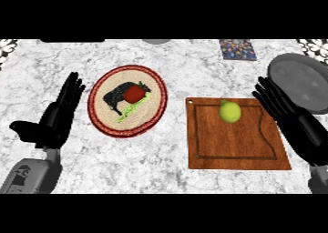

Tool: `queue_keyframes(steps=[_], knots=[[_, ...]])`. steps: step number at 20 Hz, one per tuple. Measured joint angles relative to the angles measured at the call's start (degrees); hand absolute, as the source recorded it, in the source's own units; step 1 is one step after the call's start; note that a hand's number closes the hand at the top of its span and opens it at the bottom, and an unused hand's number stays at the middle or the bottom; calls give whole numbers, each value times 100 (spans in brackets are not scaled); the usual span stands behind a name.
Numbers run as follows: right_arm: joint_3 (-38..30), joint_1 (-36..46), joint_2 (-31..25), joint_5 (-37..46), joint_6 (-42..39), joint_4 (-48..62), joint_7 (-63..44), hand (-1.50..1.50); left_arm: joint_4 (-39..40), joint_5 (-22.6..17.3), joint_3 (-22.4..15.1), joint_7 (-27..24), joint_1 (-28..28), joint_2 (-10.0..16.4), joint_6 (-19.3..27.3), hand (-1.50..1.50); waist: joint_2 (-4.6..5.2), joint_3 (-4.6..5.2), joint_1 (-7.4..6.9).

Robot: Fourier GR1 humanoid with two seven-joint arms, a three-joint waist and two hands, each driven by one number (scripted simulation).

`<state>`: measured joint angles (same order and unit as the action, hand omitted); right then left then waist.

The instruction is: Pick the pear from the cutting board and place it in the pan

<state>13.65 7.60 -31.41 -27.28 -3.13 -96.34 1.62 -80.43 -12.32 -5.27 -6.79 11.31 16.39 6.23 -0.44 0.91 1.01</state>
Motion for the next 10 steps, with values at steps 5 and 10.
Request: queue_keyframes(steps=[5, 10], knots=[[-260, 920, 67, -769, -968, 1221, -238, 150, -224, 150, -304, -94, -17, -208, -44, 0, 100, -77, -338], [-451, 1638, -477, -623, -1494, 2665, -609, -150, -362, 278, -732, -171, -180, -496, -82, 0, 176, -94, -548]])
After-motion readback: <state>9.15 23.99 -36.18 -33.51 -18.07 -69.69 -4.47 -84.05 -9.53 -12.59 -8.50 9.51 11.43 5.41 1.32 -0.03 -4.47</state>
